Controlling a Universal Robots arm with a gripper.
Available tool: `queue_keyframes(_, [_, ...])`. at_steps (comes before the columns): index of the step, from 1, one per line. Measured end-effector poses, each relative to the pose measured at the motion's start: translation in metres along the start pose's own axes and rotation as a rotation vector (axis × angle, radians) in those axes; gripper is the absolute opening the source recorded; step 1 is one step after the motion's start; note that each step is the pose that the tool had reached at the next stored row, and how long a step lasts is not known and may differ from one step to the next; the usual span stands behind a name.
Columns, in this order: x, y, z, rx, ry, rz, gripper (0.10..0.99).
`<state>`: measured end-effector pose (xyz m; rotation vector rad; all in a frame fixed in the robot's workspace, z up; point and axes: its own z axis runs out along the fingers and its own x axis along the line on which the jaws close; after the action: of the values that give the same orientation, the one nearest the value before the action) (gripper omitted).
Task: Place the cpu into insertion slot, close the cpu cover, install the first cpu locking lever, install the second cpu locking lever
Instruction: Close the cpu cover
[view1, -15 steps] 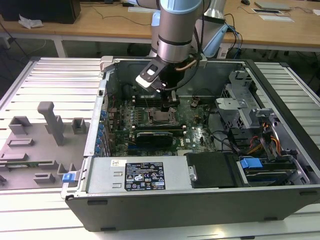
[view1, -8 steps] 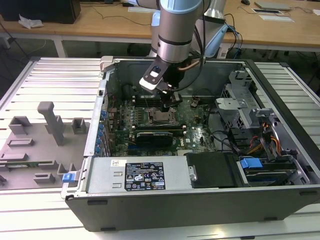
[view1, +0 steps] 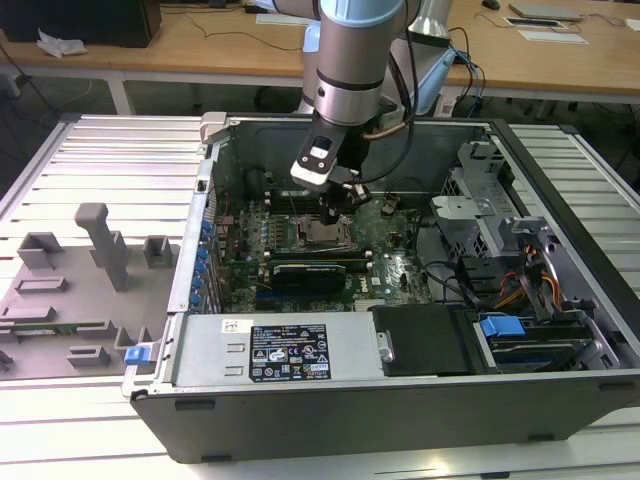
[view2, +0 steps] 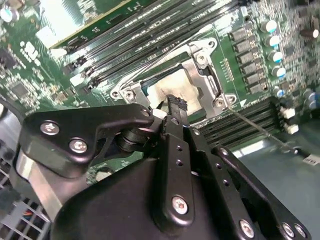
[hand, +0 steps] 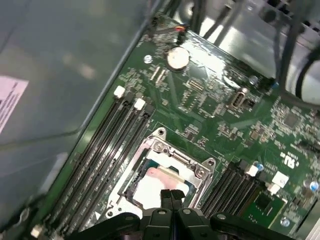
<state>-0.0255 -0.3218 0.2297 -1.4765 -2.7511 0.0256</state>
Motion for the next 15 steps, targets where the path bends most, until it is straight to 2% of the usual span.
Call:
queue_keyframes(3, [0.0000,0.0000,0.0000,0.001,-0.0018,-0.073,0.106])
queue_keyframes(6, [0.0000,0.0000,0.0001,0.002,-0.0047,-0.187,0.106])
queue_keyframes(12, [0.0000,0.0000,0.0002,0.003,-0.0079,-0.314,0.106])
queue_keyframes(15, [0.0000,0.0000,0.0002,0.004,-0.0106,-0.426,0.106])
